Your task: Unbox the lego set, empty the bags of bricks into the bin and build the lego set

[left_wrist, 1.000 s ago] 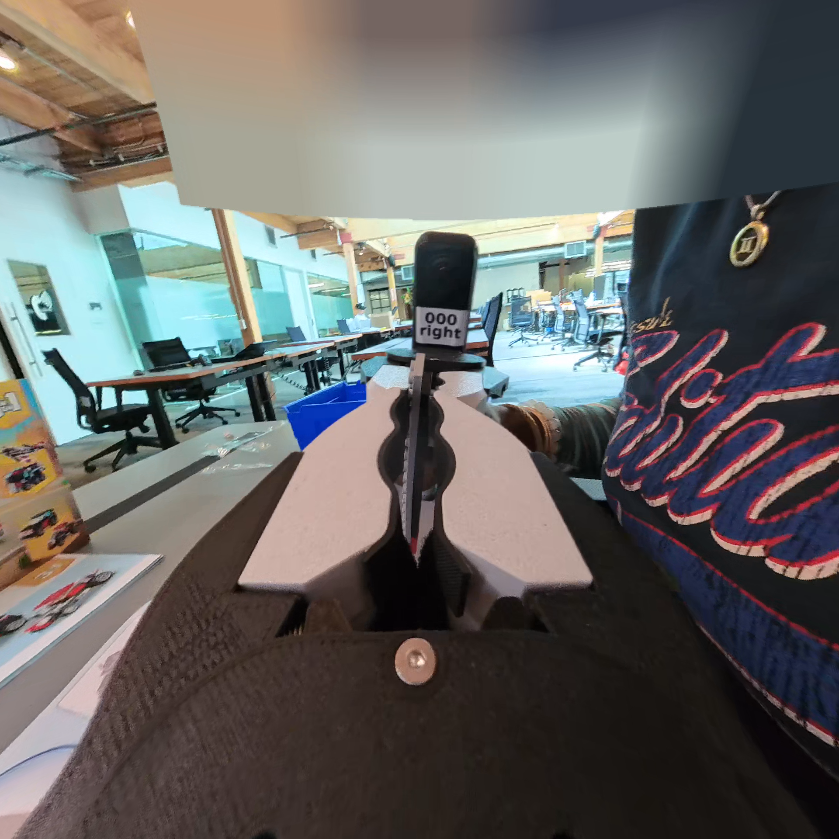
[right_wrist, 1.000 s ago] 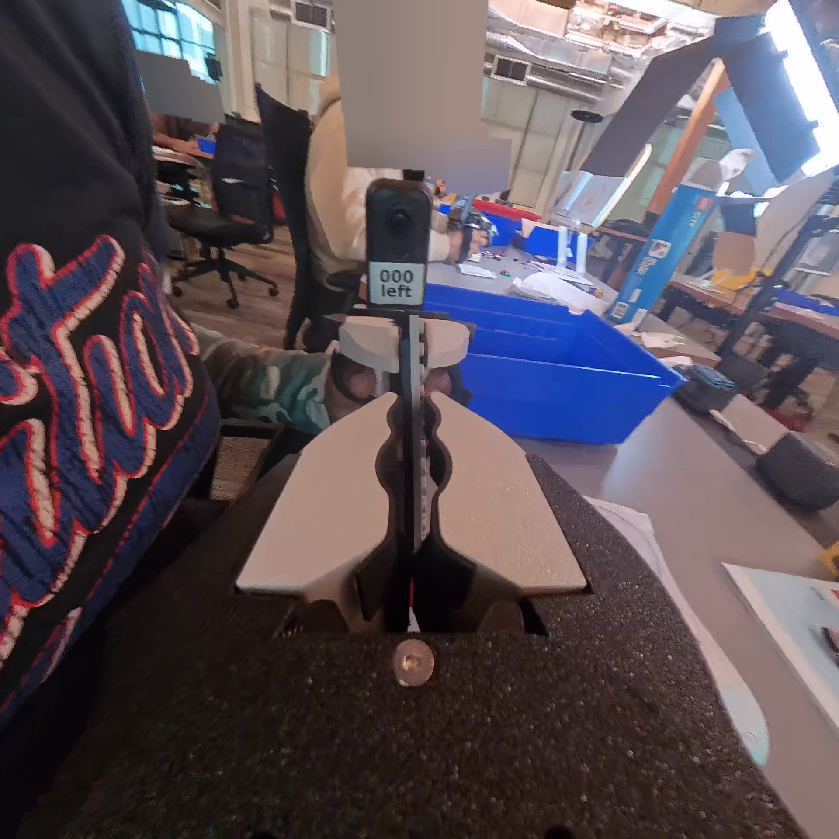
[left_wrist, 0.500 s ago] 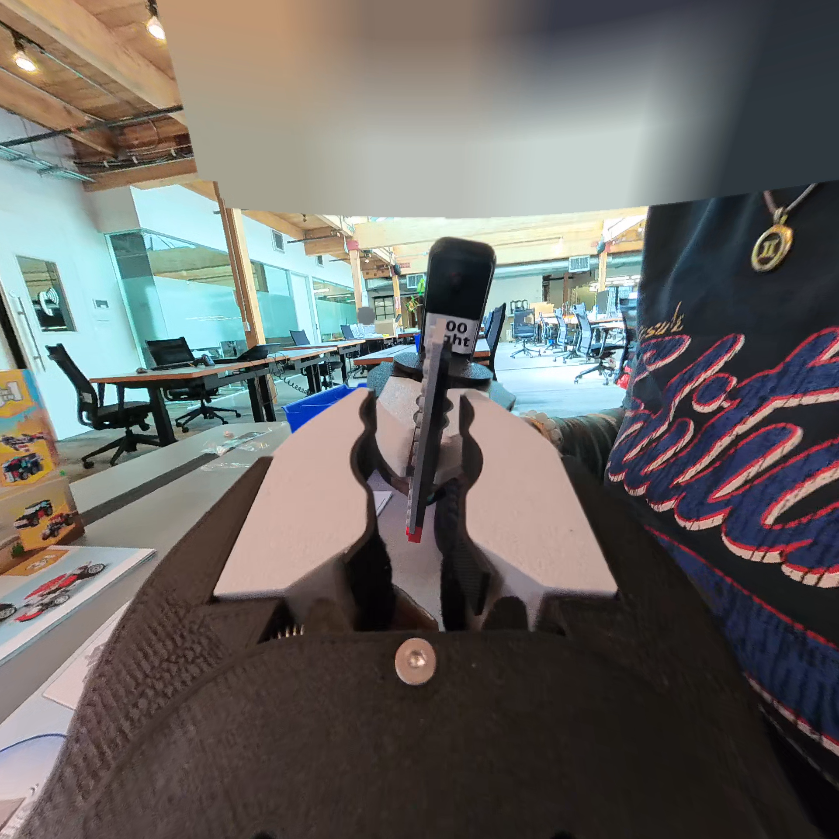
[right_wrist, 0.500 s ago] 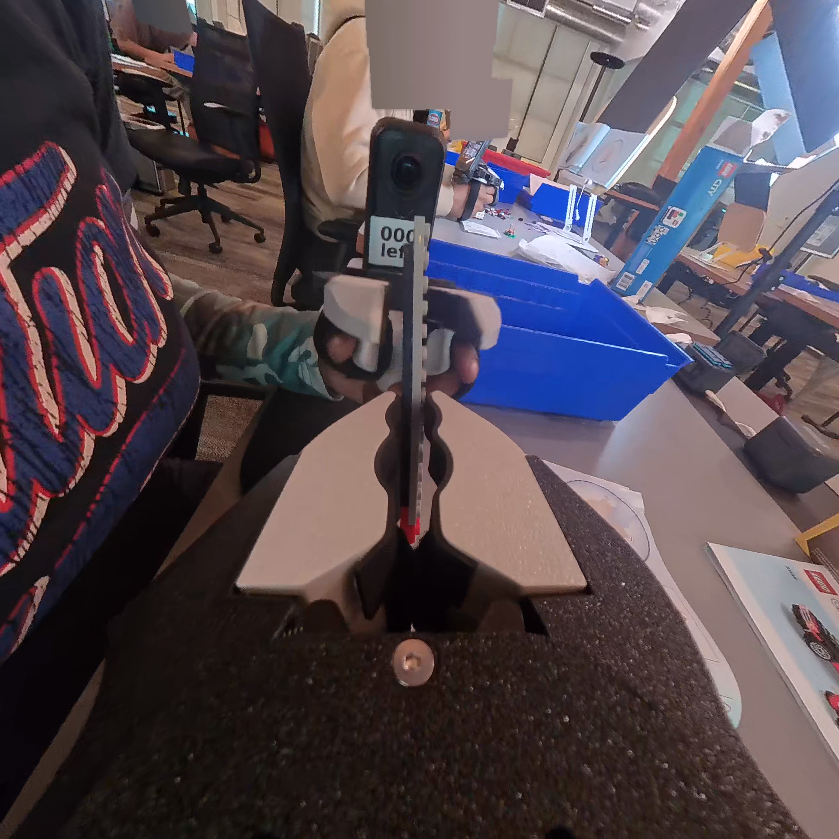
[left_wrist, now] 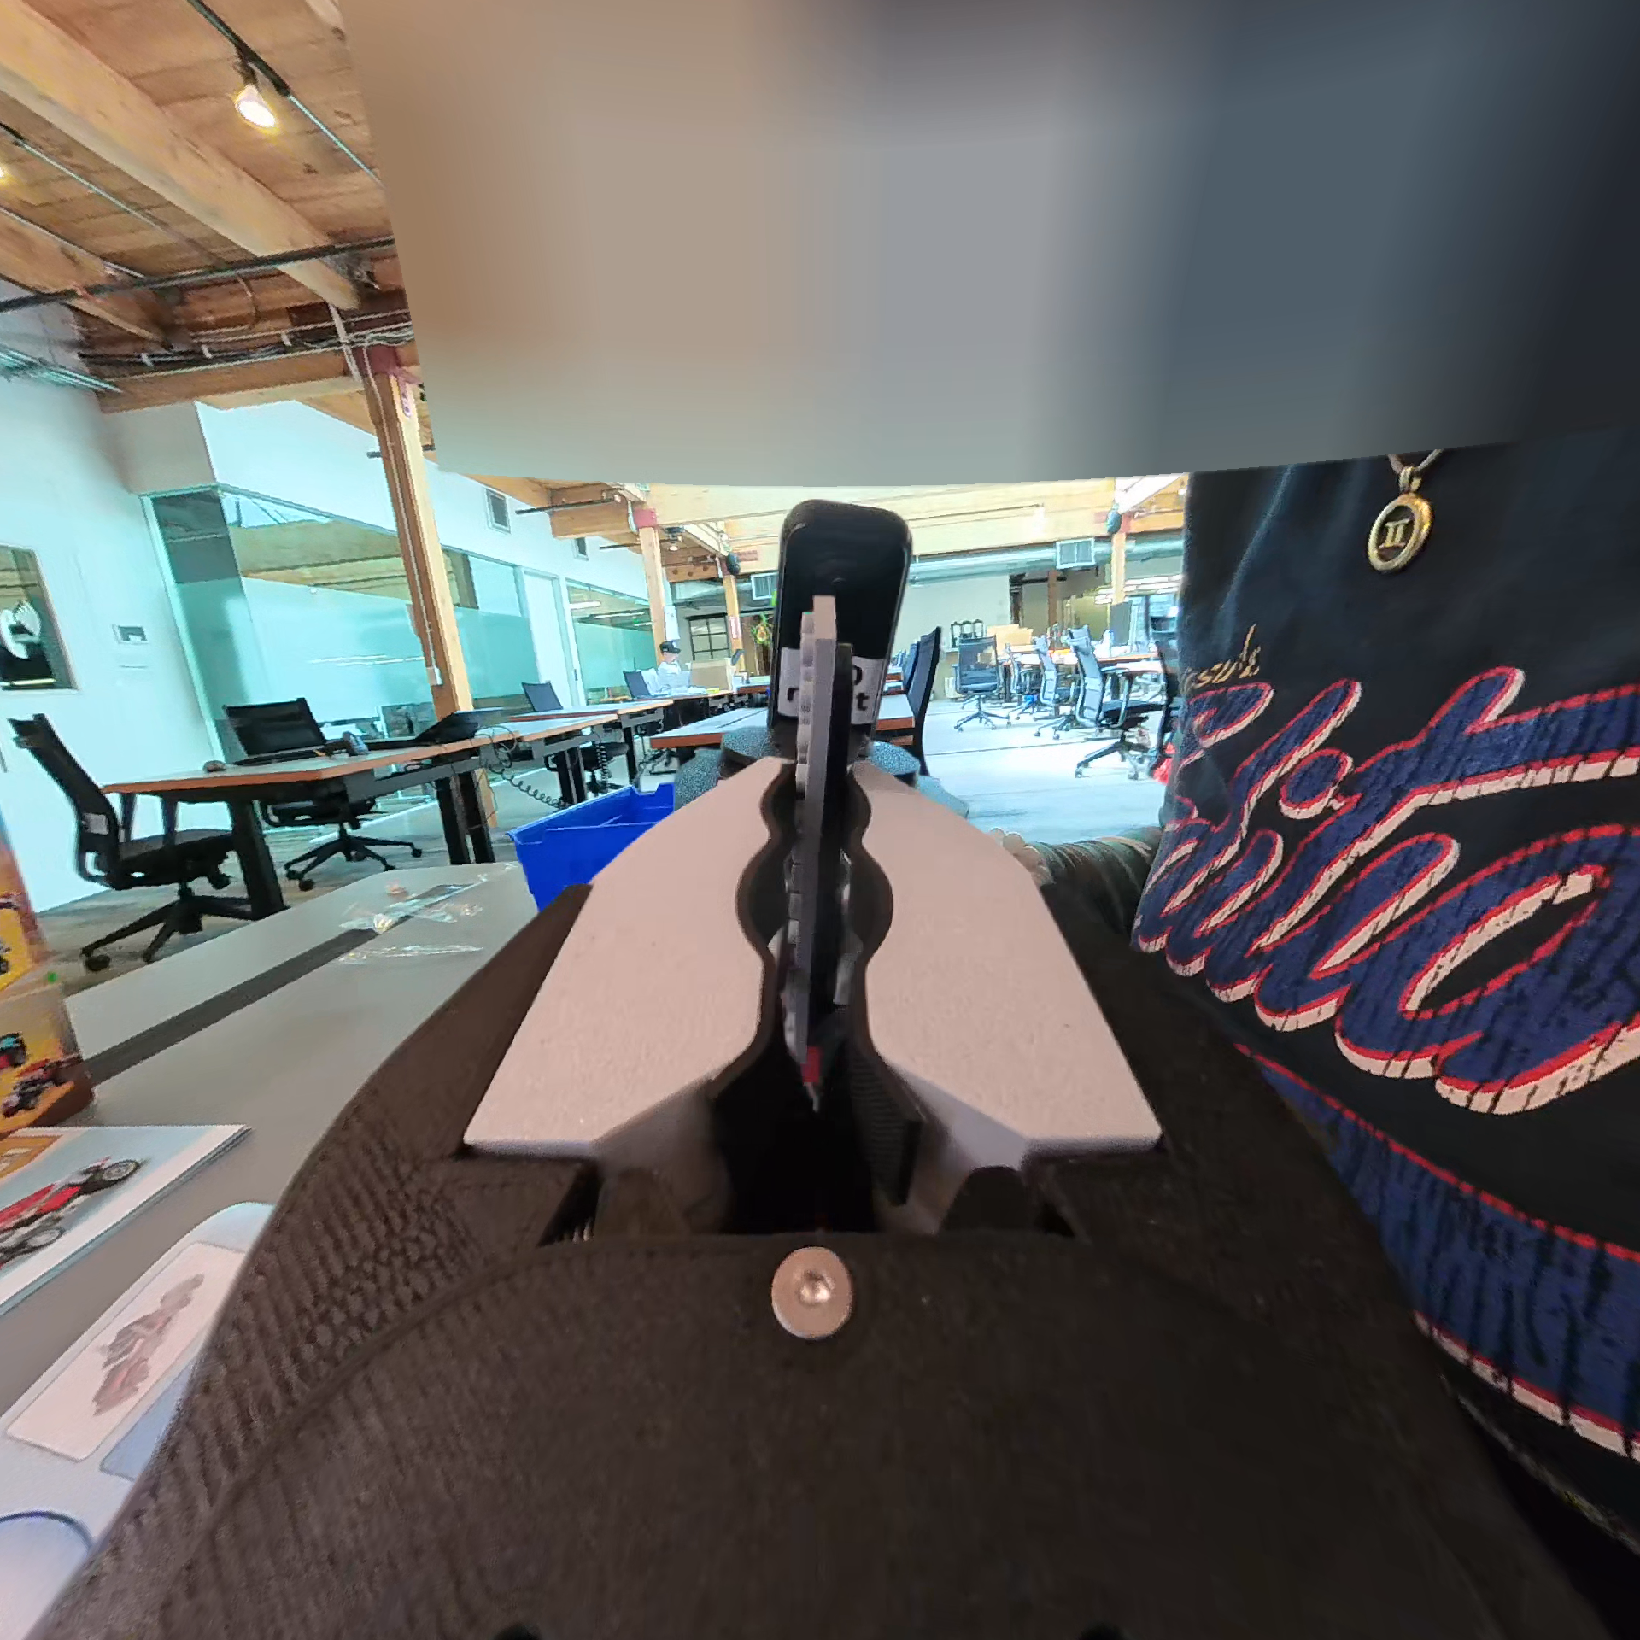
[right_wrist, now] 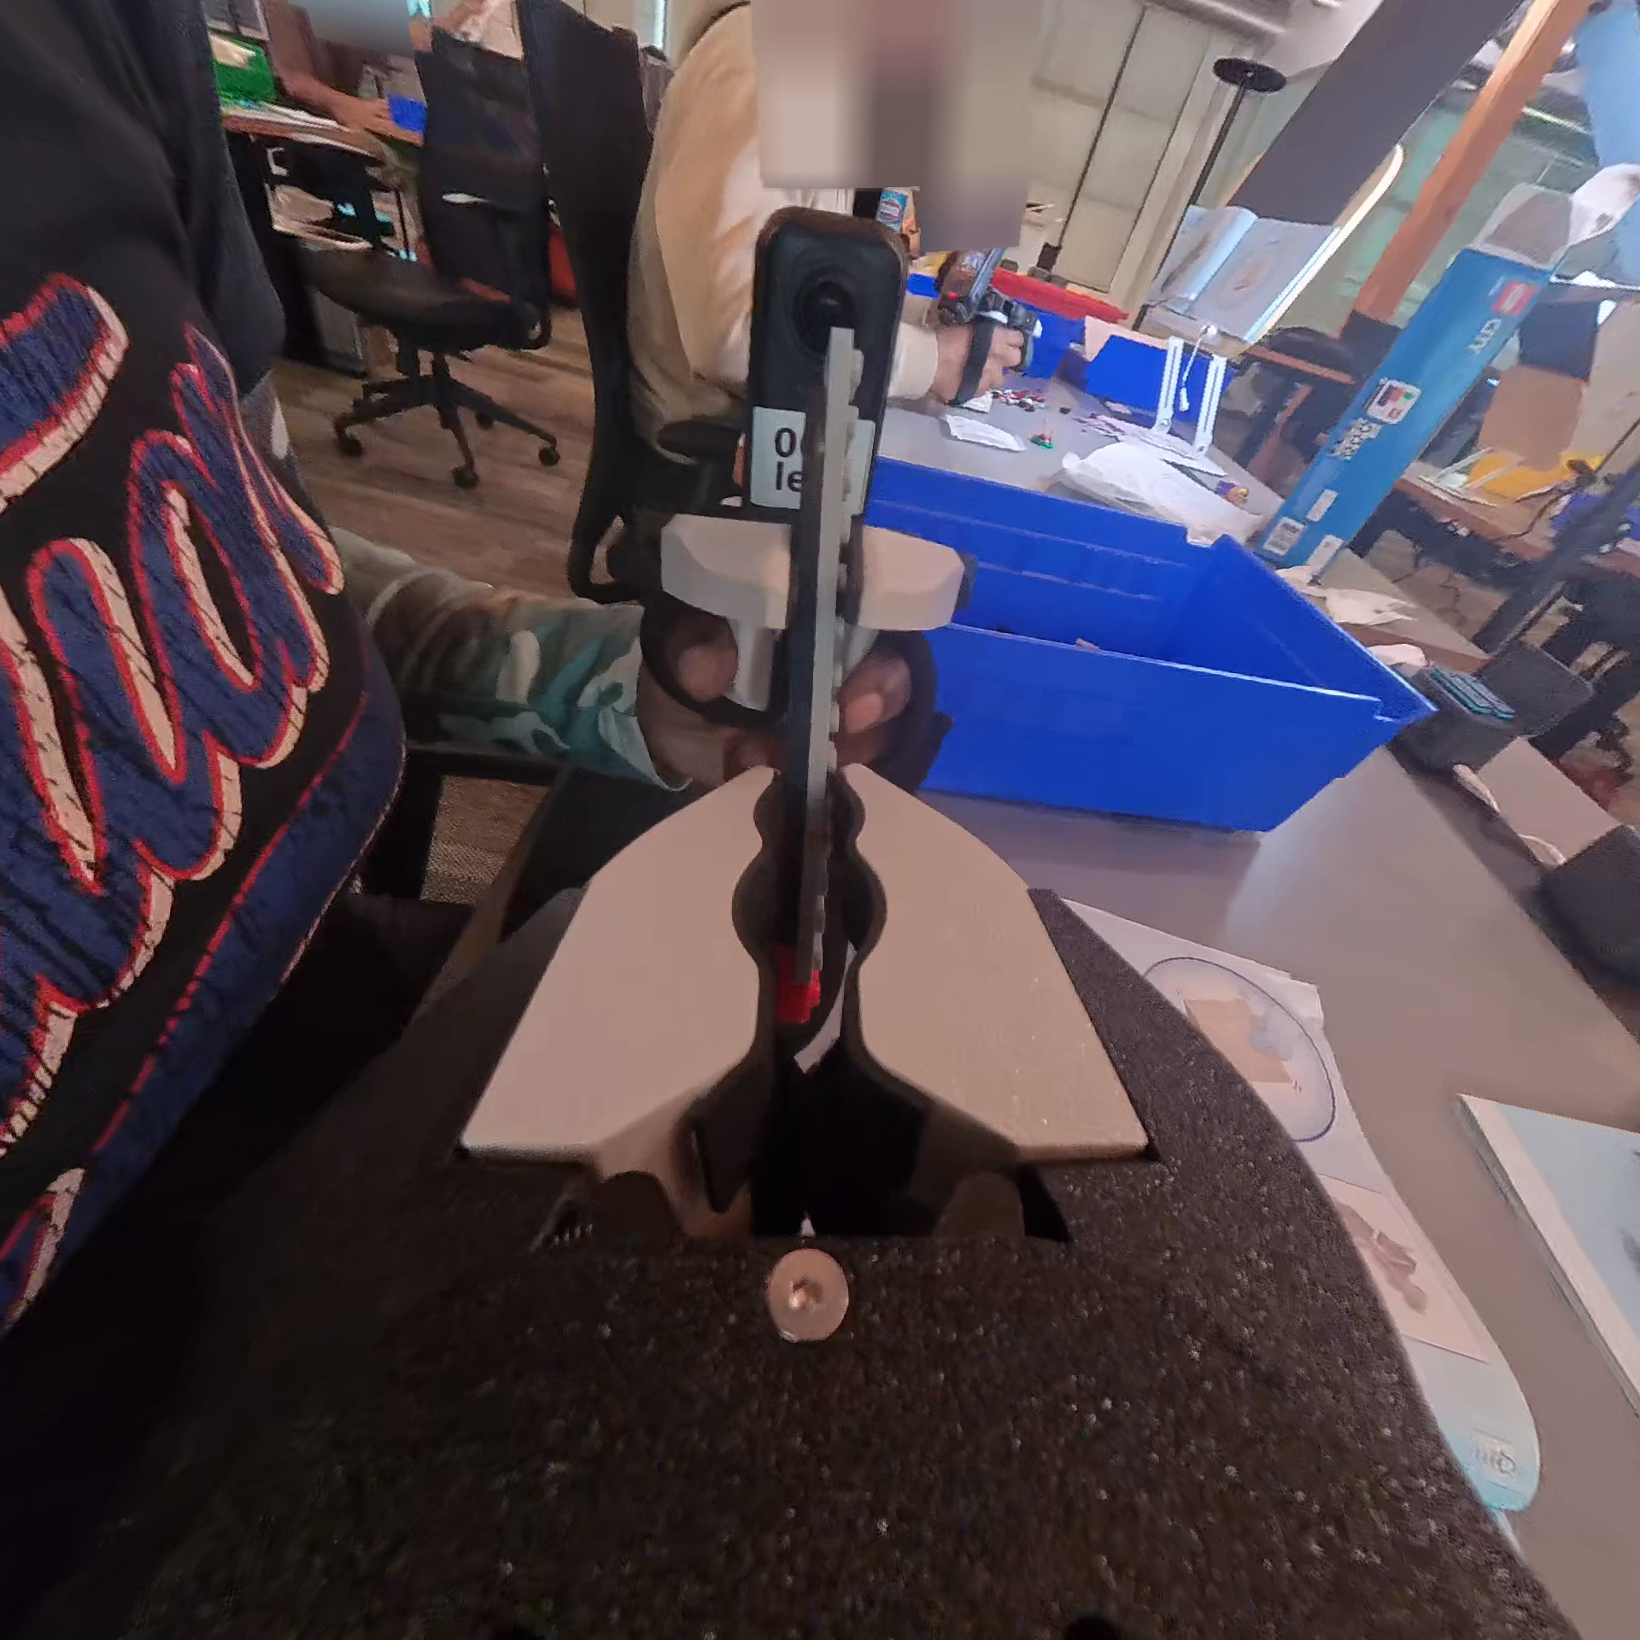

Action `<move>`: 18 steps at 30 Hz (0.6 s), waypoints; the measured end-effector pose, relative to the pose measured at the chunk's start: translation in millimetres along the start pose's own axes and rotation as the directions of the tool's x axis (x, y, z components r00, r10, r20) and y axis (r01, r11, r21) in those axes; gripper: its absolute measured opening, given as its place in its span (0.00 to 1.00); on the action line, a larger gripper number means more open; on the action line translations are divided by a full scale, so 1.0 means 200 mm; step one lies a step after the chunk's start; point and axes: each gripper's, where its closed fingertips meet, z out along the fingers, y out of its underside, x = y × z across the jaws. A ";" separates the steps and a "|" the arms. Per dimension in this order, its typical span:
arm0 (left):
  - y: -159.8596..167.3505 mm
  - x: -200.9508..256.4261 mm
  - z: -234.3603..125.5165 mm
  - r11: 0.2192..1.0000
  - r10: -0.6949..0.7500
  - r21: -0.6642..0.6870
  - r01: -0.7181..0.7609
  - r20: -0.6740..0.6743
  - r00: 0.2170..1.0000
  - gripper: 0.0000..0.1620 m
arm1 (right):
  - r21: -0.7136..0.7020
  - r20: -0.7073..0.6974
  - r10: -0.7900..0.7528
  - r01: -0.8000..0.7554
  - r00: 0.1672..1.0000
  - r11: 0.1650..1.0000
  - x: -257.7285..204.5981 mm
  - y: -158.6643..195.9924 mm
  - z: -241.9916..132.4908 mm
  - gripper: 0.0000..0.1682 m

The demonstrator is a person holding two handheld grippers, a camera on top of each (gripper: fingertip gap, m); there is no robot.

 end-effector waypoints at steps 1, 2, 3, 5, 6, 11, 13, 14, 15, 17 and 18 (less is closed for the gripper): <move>0.00 0.00 0.00 1.000 0.002 0.000 -0.002 0.006 1.000 0.05 | 0.003 -0.005 0.013 -0.013 1.000 1.000 0.00 0.00 0.00 0.05; 0.00 -0.01 0.00 1.000 -0.008 0.001 0.007 0.011 1.000 0.05 | 0.004 -0.014 0.020 -0.020 1.000 1.000 0.01 0.00 0.00 0.05; 0.00 -0.01 0.01 1.000 -0.020 -0.003 0.020 0.014 1.000 0.06 | -0.002 -0.026 0.011 -0.011 1.000 1.000 0.02 0.00 -0.01 0.05; 0.02 -0.02 0.01 1.000 -0.027 -0.012 0.027 0.024 0.999 0.07 | -0.017 -0.044 -0.004 0.003 0.999 1.000 0.03 0.01 -0.02 0.05; 0.03 -0.03 0.01 0.999 -0.026 -0.025 0.027 0.036 0.999 0.14 | -0.008 -0.036 -0.001 0.000 0.999 1.000 0.02 0.00 -0.02 0.05; 0.05 0.00 0.02 0.999 0.019 -0.042 -0.019 0.014 1.000 0.06 | -0.004 -0.050 0.015 -0.015 0.999 1.000 0.01 -0.03 -0.02 0.05; 0.04 0.00 0.02 1.000 0.011 -0.028 -0.011 0.007 1.000 0.05 | 0.017 -0.019 0.041 -0.041 0.999 0.999 0.00 -0.04 -0.01 0.05; 0.04 0.00 0.02 1.000 -0.001 -0.019 0.001 0.005 1.000 0.05 | 0.028 -0.006 0.056 -0.056 0.998 0.998 0.00 -0.04 -0.01 0.05; 0.03 0.00 0.01 1.000 -0.014 -0.004 0.014 0.005 1.000 0.05 | 0.029 0.010 0.065 -0.066 0.998 0.997 -0.01 -0.04 -0.01 0.06; -0.01 -0.01 0.00 0.997 -0.040 0.059 0.040 0.003 0.999 0.05 | -0.007 0.018 0.065 -0.065 0.998 0.998 0.00 0.00 -0.01 0.17; -0.03 -0.02 -0.01 0.996 -0.049 0.075 0.049 0.003 0.999 0.05 | -0.024 0.017 0.067 -0.066 0.998 0.998 0.00 0.01 -0.01 0.19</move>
